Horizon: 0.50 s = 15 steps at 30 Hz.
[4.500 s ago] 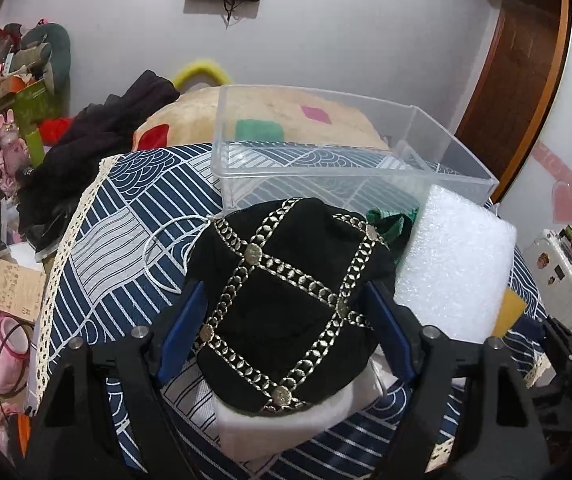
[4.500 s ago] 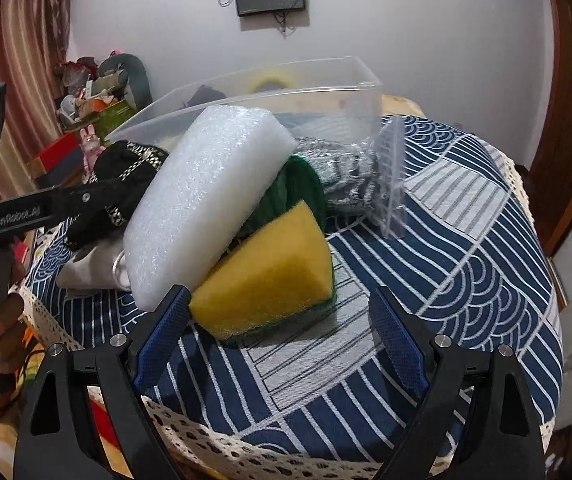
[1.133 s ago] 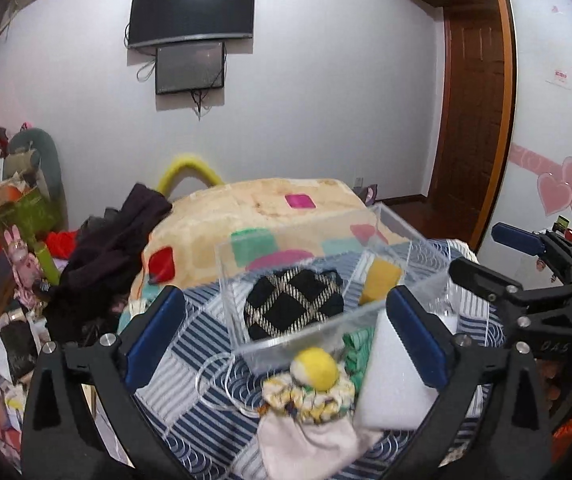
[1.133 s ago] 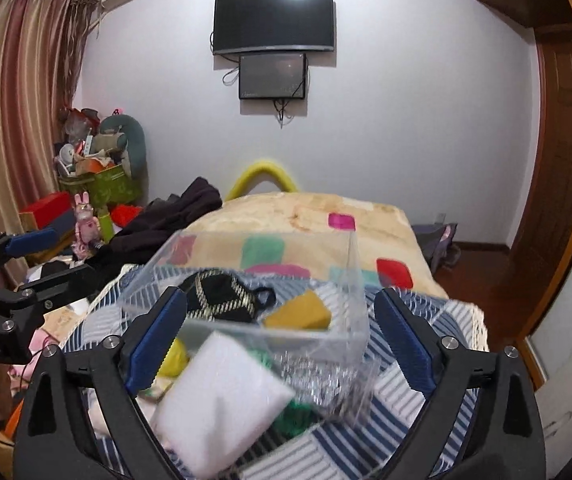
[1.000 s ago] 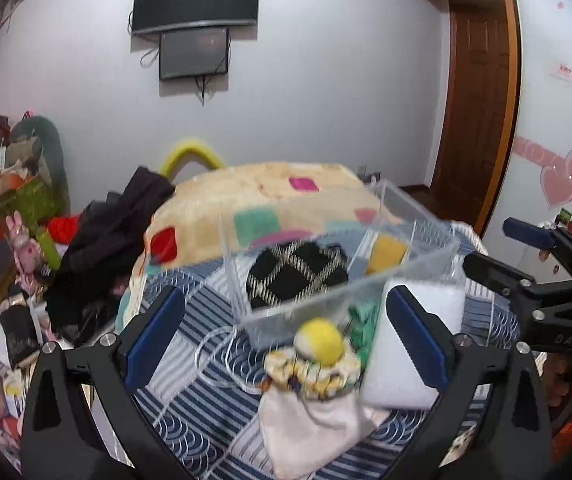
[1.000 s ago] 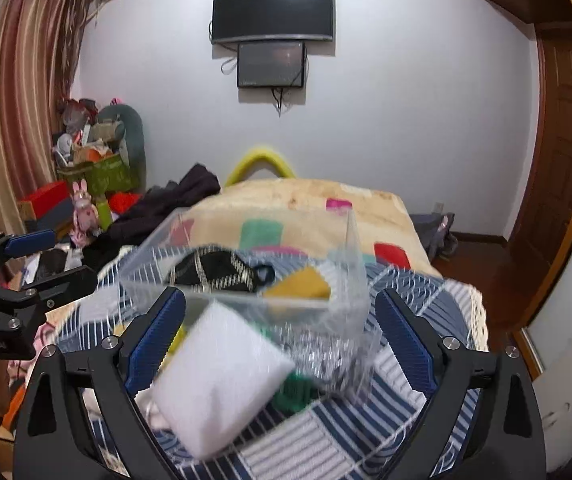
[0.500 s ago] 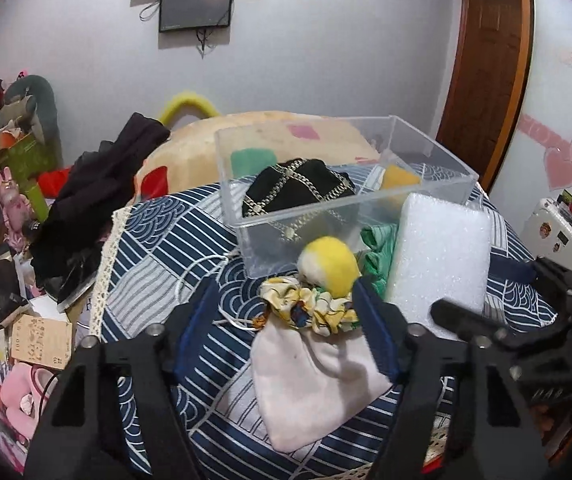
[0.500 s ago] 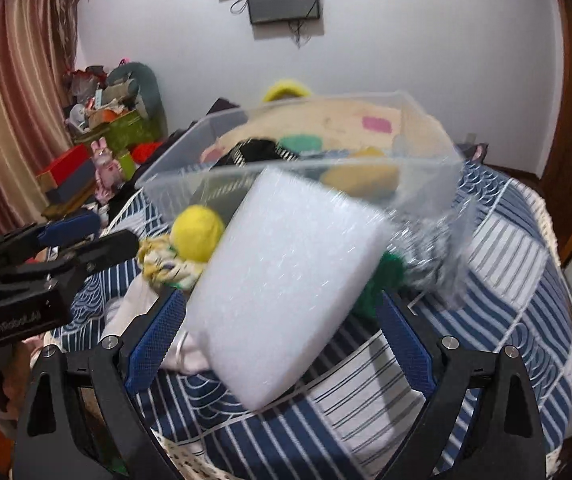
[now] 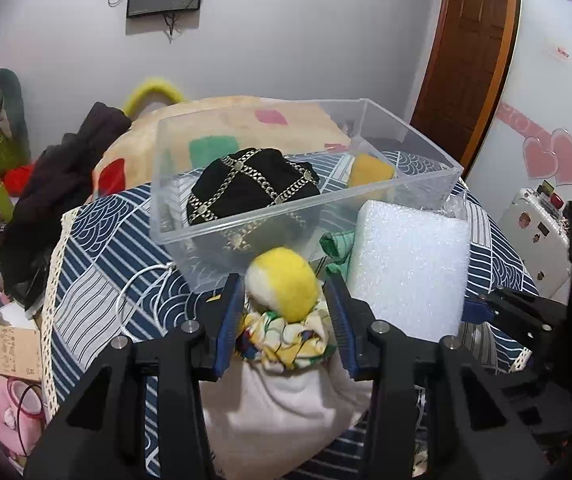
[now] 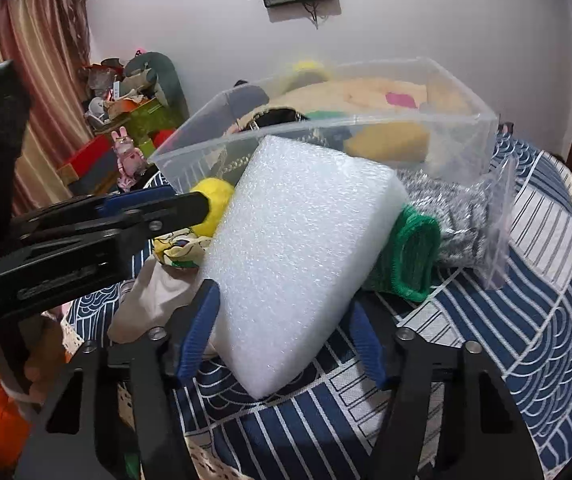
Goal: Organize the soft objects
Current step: 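Grasp the white foam block with the right tool while the left tool lifts the yellow pompom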
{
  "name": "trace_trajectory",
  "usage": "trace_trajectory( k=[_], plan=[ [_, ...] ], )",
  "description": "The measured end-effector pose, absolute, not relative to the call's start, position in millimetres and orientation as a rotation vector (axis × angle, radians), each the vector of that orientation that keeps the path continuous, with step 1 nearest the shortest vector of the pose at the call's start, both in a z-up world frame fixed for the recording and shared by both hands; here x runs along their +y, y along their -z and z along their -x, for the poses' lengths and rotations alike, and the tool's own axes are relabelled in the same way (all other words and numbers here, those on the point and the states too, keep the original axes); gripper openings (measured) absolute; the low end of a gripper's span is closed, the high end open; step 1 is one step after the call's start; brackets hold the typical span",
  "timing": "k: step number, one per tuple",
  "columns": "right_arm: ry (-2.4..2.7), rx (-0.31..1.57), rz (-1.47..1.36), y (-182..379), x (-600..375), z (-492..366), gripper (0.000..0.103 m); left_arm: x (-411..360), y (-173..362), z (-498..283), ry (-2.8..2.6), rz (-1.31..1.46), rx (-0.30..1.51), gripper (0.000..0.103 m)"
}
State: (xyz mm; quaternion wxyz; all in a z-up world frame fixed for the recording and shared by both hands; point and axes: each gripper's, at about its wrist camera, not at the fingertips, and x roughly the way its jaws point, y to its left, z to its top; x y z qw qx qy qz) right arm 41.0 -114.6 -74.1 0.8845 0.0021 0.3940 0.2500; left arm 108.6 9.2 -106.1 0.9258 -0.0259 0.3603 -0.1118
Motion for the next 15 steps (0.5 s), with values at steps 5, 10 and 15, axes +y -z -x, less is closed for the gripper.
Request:
trace_trajectory(
  k=[5, 10, 15],
  plan=[
    [-0.49, 0.76, 0.032, 64, -122, -29, 0.048, 4, 111, -119, 0.247, 0.052, 0.753, 0.042],
    [-0.467, 0.715, 0.044, 55, -133, -24, 0.043, -1, 117, -126, 0.237, 0.038, 0.757, 0.031],
    [-0.458, 0.694, 0.01, 46, -145, -26, 0.038, 4, 112, -118, 0.242, 0.043, 0.733, 0.023]
  ],
)
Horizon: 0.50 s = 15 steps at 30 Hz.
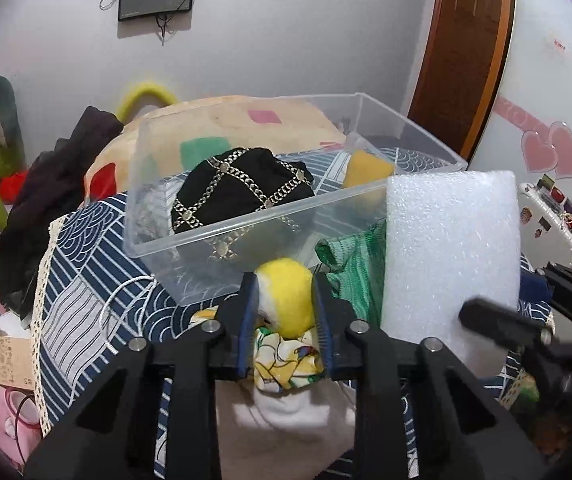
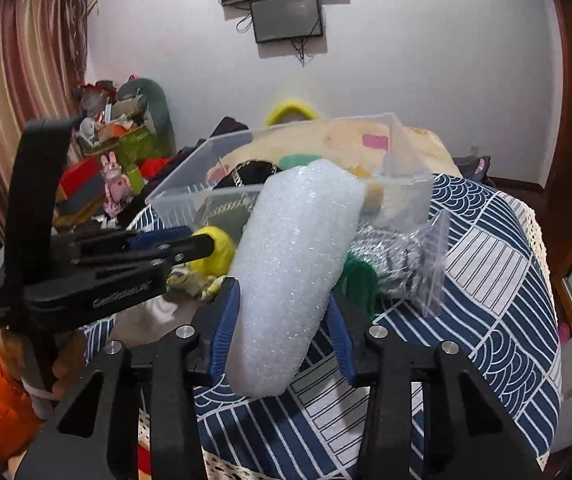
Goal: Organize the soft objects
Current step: 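Grasp the white foam block with the right tool while the left tool lifts the yellow pompom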
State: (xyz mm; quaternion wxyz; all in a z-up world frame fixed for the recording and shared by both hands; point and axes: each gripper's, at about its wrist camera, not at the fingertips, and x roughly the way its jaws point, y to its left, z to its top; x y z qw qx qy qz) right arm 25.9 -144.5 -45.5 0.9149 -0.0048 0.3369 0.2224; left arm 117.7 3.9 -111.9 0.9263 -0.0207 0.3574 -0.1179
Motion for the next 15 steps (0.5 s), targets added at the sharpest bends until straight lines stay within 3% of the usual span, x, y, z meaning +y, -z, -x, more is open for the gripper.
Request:
trace_trajectory(
  k=[4, 10, 12, 14, 15],
  plan=[
    [-0.467, 0.672, 0.006, 39, -141, -25, 0.035, 10, 106, -108, 0.241, 0.061, 0.724, 0.01],
    [-0.488, 0.644, 0.001, 26, -138, -22, 0.032, 10, 94, -97, 0.23, 0.044, 0.702, 0.012],
    [-0.487, 0.633, 0.004, 23, -138, -19, 0.031, 7, 96, -100, 0.218, 0.026, 0.726, 0.025],
    [-0.49, 0.627, 0.007, 21, -138, -20, 0.031, 6, 99, -104, 0.216, 0.026, 0.74, 0.061],
    [-0.487, 0.627, 0.009, 21, -136, -20, 0.031, 6, 101, -106, 0.217, 0.026, 0.742, 0.064]
  ],
)
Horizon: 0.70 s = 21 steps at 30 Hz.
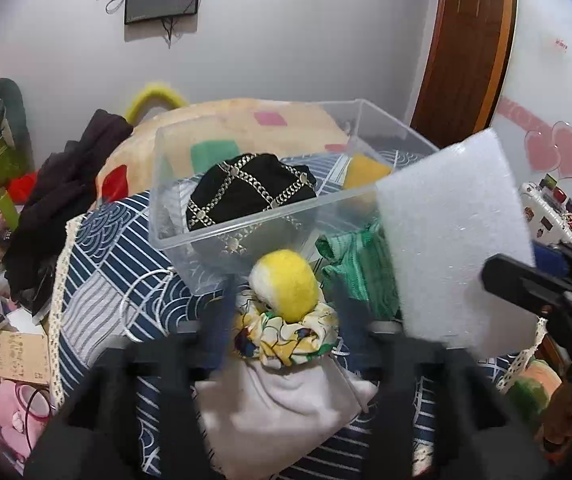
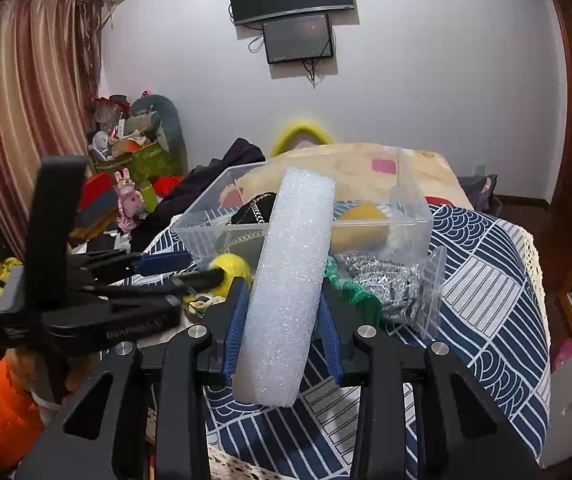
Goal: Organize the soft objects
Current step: 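Grasp the white foam block with the right tool while the left tool lifts the yellow pompom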
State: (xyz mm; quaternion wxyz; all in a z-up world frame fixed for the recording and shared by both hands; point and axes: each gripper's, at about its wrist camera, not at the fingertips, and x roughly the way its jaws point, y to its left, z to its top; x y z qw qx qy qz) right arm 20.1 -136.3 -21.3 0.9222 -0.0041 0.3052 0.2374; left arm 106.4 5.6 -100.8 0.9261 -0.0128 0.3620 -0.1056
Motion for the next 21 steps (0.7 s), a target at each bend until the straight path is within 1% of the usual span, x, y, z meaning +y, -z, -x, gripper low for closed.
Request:
trace_trajectory(
  k=[10, 12, 13, 21],
  plan=[
    [-0.477, 0.613, -0.017, 15, -144, -19, 0.031, 4, 127, -144, 0.181, 0.058, 0.833, 0.064],
    [-0.474, 0.61, -0.018, 12, -145, -21, 0.031, 6, 130, -143, 0.18, 0.078, 0.827, 0.052],
    [-0.468, 0.608, -0.019, 12, -146, -22, 0.031, 7, 130, -141, 0.182, 0.079, 0.82, 0.041],
    [-0.463, 0.555, -0.04, -6, -151, -25, 0.031, 6, 107, -107, 0.191, 0.039, 0.725, 0.041]
  ],
)
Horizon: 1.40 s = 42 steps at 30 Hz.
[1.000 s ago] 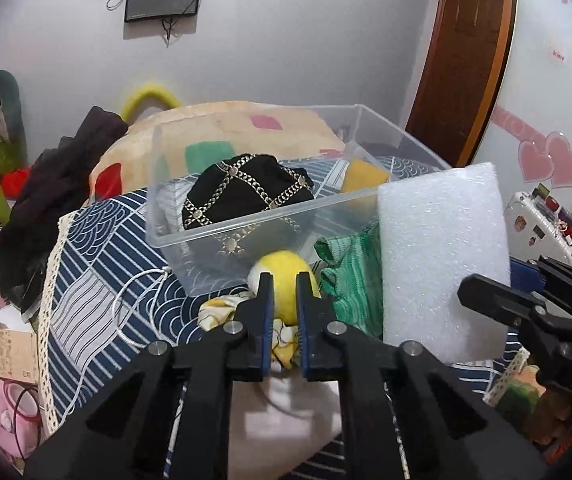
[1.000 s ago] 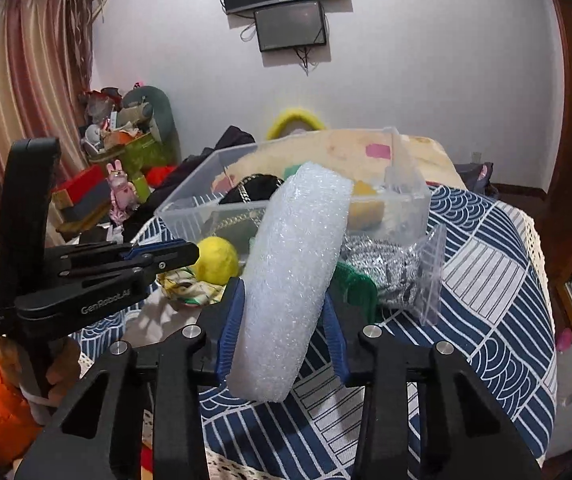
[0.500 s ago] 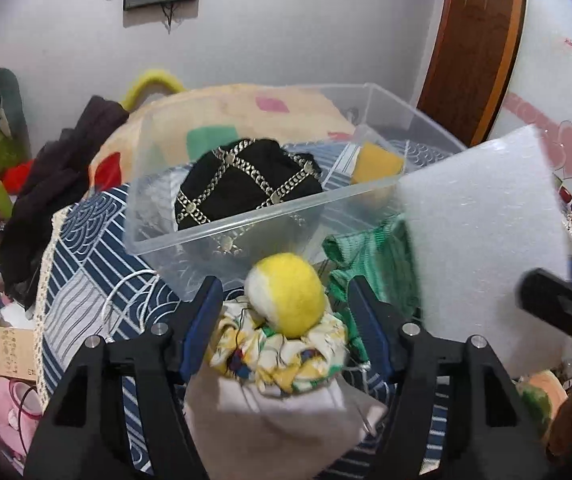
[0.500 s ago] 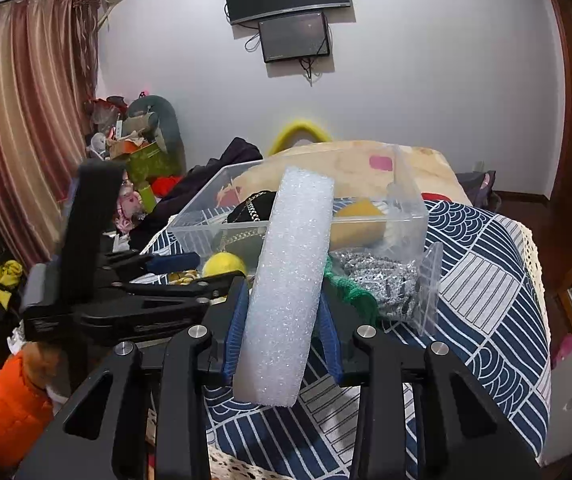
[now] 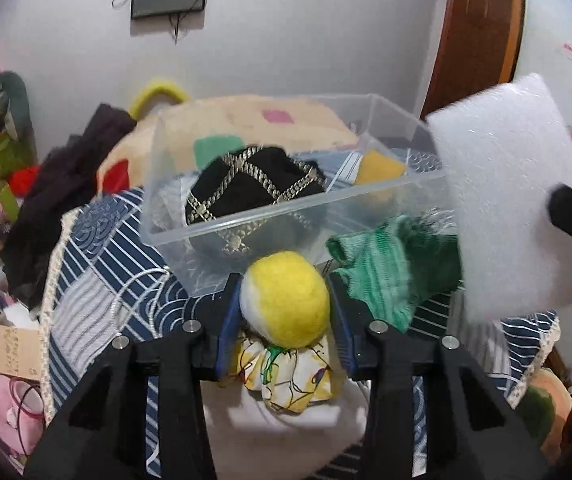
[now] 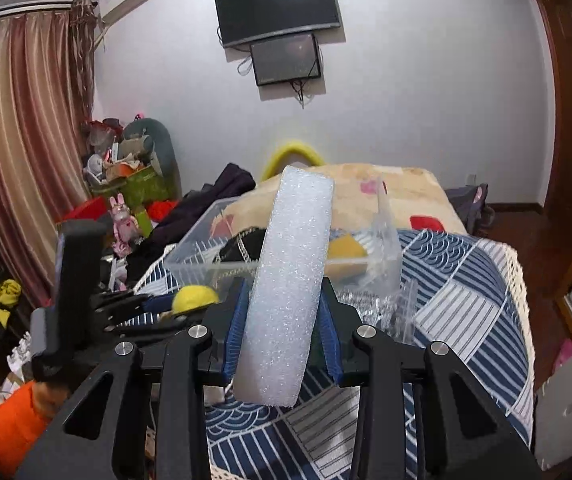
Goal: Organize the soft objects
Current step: 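Grasp the white foam block with the right tool while the left tool lifts the yellow pompom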
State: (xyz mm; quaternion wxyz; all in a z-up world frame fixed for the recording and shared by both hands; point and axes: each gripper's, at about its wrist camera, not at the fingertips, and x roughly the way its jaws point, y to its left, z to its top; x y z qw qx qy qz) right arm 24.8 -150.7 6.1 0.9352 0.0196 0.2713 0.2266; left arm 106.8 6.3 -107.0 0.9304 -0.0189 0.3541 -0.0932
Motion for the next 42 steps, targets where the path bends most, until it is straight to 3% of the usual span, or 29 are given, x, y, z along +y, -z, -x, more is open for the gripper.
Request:
trace_trajectory(
  k=[16, 36, 39, 42],
  plan=[
    [-0.456, 0.457, -0.003, -30, -125, -75, 0.031, 30, 42, -103, 0.137, 0.062, 0.569, 0.041],
    [-0.492, 0.698, -0.081, 28, -119, -135, 0.029, 25, 79, -174, 0.101, 0.035, 0.687, 0.041],
    [-0.464, 0.708, -0.046, 28, -116, -134, 0.029, 21, 84, -181, 0.104, 0.032, 0.706, 0.044],
    [-0.395, 0.697, 0.03, 25, -113, -131, 0.034, 18, 87, -183, 0.105, 0.038, 0.722, 0.06]
  ],
)
